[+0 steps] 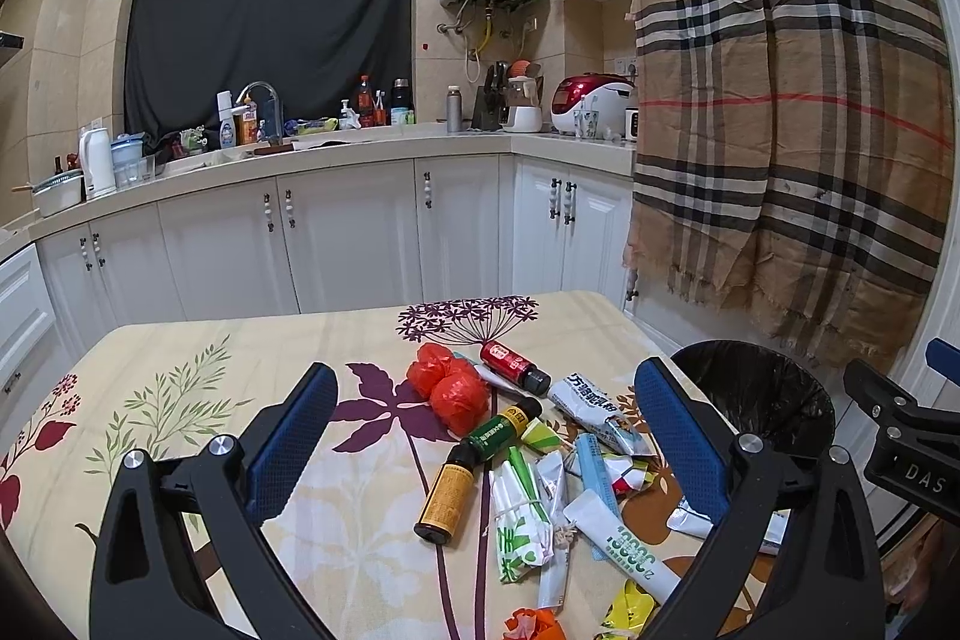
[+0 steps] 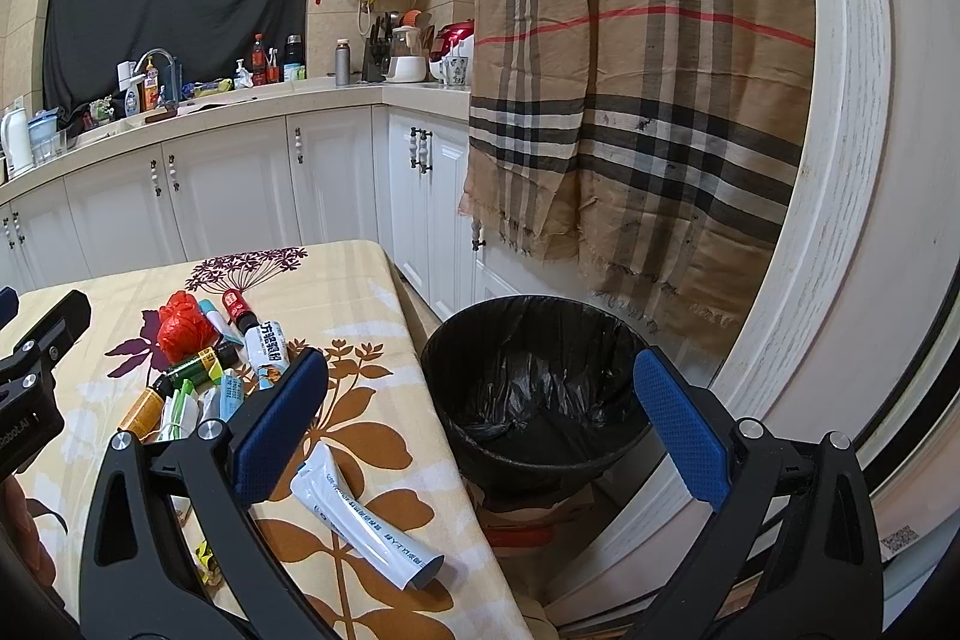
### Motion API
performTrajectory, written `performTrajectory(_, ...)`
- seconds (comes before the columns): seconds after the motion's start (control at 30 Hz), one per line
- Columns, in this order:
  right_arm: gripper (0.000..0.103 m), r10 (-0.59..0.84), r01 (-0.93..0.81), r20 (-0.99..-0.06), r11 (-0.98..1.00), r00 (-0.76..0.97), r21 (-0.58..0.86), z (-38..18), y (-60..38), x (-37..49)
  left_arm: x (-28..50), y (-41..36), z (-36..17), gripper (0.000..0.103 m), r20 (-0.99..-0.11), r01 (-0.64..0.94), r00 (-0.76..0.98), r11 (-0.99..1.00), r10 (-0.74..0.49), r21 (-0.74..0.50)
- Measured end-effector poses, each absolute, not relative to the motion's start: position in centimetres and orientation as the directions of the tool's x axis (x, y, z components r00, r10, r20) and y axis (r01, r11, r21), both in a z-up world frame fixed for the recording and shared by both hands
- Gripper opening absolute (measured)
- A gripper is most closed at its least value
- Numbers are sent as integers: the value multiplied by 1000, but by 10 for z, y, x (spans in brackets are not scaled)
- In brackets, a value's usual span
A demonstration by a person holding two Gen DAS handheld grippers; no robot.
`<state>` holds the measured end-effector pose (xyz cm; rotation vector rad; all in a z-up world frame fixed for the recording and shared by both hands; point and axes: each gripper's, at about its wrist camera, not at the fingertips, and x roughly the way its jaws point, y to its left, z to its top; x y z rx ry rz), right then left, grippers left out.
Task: Collect trash
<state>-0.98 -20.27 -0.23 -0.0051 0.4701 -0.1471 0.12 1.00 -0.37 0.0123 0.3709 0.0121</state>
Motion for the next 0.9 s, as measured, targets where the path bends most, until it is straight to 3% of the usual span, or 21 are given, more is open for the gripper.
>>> performTrajectory(0.9, 100, -142, 140, -452, 989, 881, -38, -2, -202, -11, -2, 12, -8, 97, -365, -5, 931, 1000, 9, 12)
